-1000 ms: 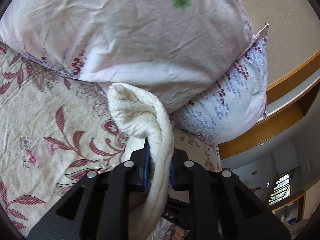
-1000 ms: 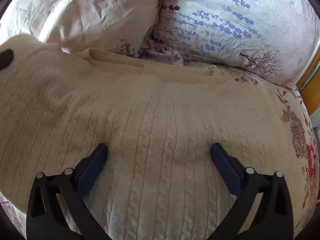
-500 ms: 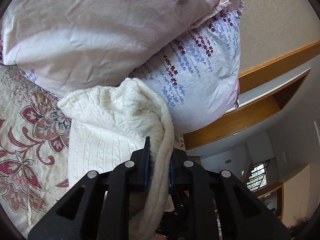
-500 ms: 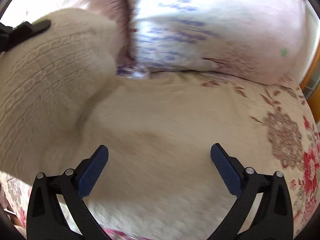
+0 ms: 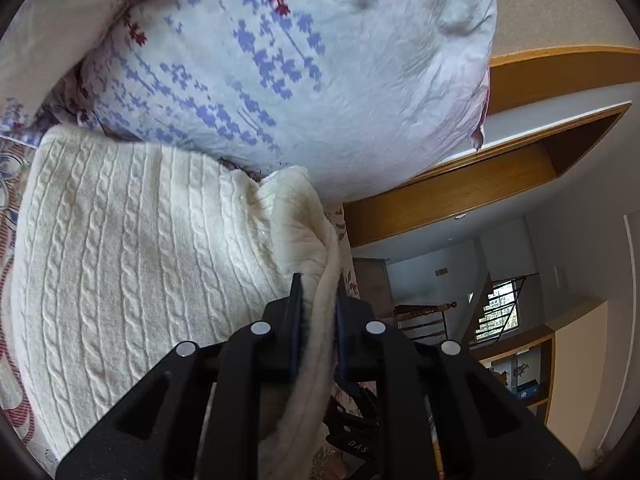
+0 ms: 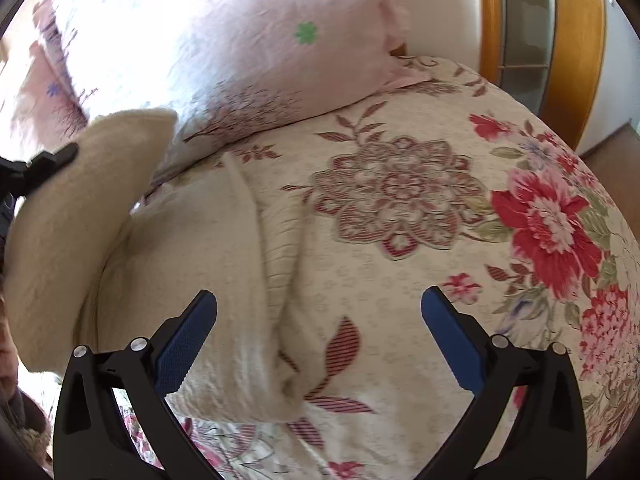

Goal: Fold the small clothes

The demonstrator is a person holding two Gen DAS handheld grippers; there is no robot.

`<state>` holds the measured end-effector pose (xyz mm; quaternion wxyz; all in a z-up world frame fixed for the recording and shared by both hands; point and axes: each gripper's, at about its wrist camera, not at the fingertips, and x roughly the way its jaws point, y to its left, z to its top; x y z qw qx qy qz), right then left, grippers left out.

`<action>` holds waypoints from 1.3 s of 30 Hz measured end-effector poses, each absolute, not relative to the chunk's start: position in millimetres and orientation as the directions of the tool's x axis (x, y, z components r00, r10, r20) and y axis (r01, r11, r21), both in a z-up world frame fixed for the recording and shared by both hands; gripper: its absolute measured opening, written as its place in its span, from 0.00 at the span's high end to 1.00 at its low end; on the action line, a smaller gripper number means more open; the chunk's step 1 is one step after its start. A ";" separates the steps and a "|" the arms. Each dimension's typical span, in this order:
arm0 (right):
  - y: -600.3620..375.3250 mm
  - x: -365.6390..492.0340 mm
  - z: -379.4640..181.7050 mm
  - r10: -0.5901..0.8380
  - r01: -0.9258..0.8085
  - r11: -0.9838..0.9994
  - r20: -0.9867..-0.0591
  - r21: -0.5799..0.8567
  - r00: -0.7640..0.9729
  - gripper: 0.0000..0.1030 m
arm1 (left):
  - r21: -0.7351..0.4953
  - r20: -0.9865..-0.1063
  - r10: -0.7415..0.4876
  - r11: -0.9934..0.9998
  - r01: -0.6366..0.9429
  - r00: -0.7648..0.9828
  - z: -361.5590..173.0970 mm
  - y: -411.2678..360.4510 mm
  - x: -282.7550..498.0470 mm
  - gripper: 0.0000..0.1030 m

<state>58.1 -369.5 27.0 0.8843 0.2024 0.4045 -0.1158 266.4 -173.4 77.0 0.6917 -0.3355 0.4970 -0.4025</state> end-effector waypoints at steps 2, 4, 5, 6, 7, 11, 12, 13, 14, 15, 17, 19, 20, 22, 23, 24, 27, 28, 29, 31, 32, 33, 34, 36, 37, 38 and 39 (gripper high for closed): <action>-383.5 58.7 20.3 -0.039 0.388 0.877 -0.764 0.283 0.644 0.01 | -0.855 -0.453 -0.880 0.474 0.212 0.142 63.1 -194.4 266.8 0.87; -394.7 55.9 18.5 -0.026 0.404 0.861 -0.766 0.310 0.642 0.01 | -0.852 -0.476 -0.872 0.489 0.189 0.112 47.4 -211.1 266.4 0.79; -400.1 57.8 16.9 -0.019 0.410 0.854 -0.767 0.321 0.641 0.01 | -0.859 -0.471 -0.878 0.479 0.181 0.087 41.5 -218.0 266.2 0.74; -403.5 57.4 17.7 -0.016 0.416 0.847 -0.766 0.332 0.642 0.01 | -0.866 -0.467 -0.882 0.470 0.173 0.060 37.7 -223.1 264.7 0.67; -409.3 58.8 16.6 -0.011 0.420 0.840 -0.764 0.343 0.645 0.01 | -0.874 -0.453 -0.891 0.453 0.175 0.041 38.1 -226.8 262.5 0.52; -433.6 63.4 22.8 0.052 0.401 0.802 -0.719 0.444 0.693 0.01 | -0.864 -0.396 -0.914 0.403 0.301 0.089 71.0 -213.6 253.9 0.17; -438.1 64.3 25.9 0.086 0.383 0.785 -0.698 0.487 0.711 0.02 | -0.843 -0.407 -0.906 0.422 0.334 0.118 79.5 -205.1 252.0 0.15; -442.9 67.6 28.5 0.133 0.356 0.766 -0.674 0.535 0.727 0.03 | -0.808 -0.435 -0.887 0.461 0.366 0.157 86.4 -197.6 249.3 0.14; -447.6 74.1 29.8 0.181 0.330 0.747 -0.654 0.577 0.735 0.08 | -0.756 -0.480 -0.853 0.520 0.397 0.203 92.9 -188.7 246.2 0.13; -449.9 80.5 31.4 0.225 0.307 0.730 -0.638 0.611 0.736 0.09 | -0.692 -0.530 -0.809 0.586 0.422 0.254 97.9 -181.9 242.9 0.12; -449.9 95.5 33.9 0.306 0.267 0.702 -0.618 0.660 0.724 0.19 | -0.540 -0.630 -0.693 0.715 0.444 0.351 102.1 -171.0 236.0 0.11; -445.7 111.0 32.9 0.364 0.245 0.686 -0.615 0.685 0.700 0.33 | -0.402 -0.703 -0.578 0.804 0.438 0.415 100.0 -161.6 228.8 0.11; -442.7 119.0 30.8 0.383 0.243 0.681 -0.619 0.690 0.685 0.42 | -0.356 -0.727 -0.533 0.831 0.427 0.433 97.9 -158.6 226.9 0.10; -433.3 133.3 26.7 0.408 0.246 0.685 -0.641 0.686 0.650 0.52 | -0.323 -0.756 -0.486 0.860 0.396 0.439 90.6 -150.6 224.0 0.07; -429.7 139.3 23.8 0.414 0.247 0.690 -0.651 0.681 0.637 0.56 | -0.330 -0.762 -0.482 0.864 0.381 0.432 84.0 -133.8 223.5 0.07; -425.6 144.3 21.4 0.420 0.247 0.692 -0.656 0.679 0.627 0.57 | -0.338 -0.768 -0.479 0.867 0.367 0.425 79.8 -129.4 222.1 0.07; -413.7 154.3 18.9 0.435 0.232 0.701 -0.662 0.674 0.610 0.62 | -0.343 -0.785 -0.467 0.874 0.343 0.407 68.5 -121.3 216.7 0.06; -409.6 156.0 19.2 0.439 0.223 0.707 -0.664 0.671 0.606 0.65 | -0.343 -0.786 -0.468 0.874 0.344 0.404 66.2 -119.4 215.1 0.06; -406.2 158.0 18.6 0.440 0.215 0.714 -0.667 0.666 0.601 0.76 | -0.341 -0.788 -0.466 0.875 0.345 0.402 64.3 -118.7 213.6 0.06; -399.6 163.9 15.9 0.452 0.192 0.726 -0.667 0.661 0.592 0.91 | -0.332 -0.794 -0.459 0.876 0.350 0.398 60.8 -119.2 210.9 0.06; -397.0 165.7 17.6 0.441 0.184 0.739 -0.672 0.648 0.594 0.91 | -0.328 -0.797 -0.458 0.876 0.353 0.394 58.5 -124.2 210.6 0.06; -395.0 165.4 21.9 0.423 0.173 0.755 -0.672 0.632 0.608 0.91 | -0.324 -0.801 -0.454 0.877 0.356 0.390 57.1 -126.2 209.3 0.06; -393.6 165.3 28.4 0.406 0.159 0.769 -0.666 0.619 0.626 0.92 | -0.319 -0.804 -0.451 0.877 0.359 0.388 56.0 -127.7 209.4 0.06; -394.6 162.3 40.7 0.377 0.141 0.786 -0.646 0.602 0.663 0.92 | -0.310 -0.807 -0.447 0.877 0.367 0.385 56.5 -132.4 209.3 0.06; -395.7 160.0 46.5 0.364 0.134 0.792 -0.636 0.596 0.680 0.92 | -0.306 -0.809 -0.445 0.877 0.370 0.384 56.3 -133.9 209.2 0.06; -397.0 158.0 51.2 0.350 0.132 0.799 -0.631 0.587 0.692 0.92 | -0.303 -0.811 -0.443 0.877 0.374 0.383 56.5 -135.5 208.8 0.06; -397.9 156.6 54.6 0.337 0.132 0.805 -0.629 0.578 0.701 0.92 | -0.298 -0.812 -0.441 0.876 0.378 0.382 56.3 -137.1 208.4 0.06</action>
